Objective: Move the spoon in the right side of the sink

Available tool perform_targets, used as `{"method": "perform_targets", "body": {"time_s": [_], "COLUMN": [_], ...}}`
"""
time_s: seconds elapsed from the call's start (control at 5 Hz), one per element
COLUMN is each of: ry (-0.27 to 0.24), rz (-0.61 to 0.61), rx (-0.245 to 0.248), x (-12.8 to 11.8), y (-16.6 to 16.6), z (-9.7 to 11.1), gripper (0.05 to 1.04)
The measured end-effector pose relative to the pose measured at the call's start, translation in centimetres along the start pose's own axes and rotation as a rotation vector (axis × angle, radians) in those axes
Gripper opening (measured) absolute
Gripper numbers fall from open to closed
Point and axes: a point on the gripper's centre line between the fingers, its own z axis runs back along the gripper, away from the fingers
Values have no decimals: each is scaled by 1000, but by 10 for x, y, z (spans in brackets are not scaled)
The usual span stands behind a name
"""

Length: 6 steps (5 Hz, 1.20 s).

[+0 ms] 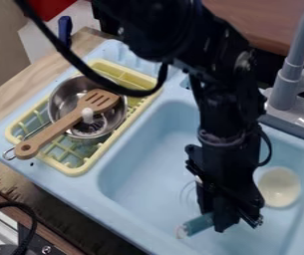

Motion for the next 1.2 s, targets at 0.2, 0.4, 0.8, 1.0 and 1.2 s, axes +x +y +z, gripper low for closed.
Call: {"method": "perform_targets", "body": {"time_s": [0.2, 0.4, 0.8, 1.0, 1.2], "ry": [-41, -99, -44, -41, -44], "rz": [57, 85, 24, 3, -13], "rx": [25, 52, 70, 108, 100], "x": [8, 16, 19, 18, 16], "y": [-2, 3, 2, 5, 6], "z": [-6, -7, -19, -17, -6], "gripper": [212, 212, 529, 826, 1001]}}
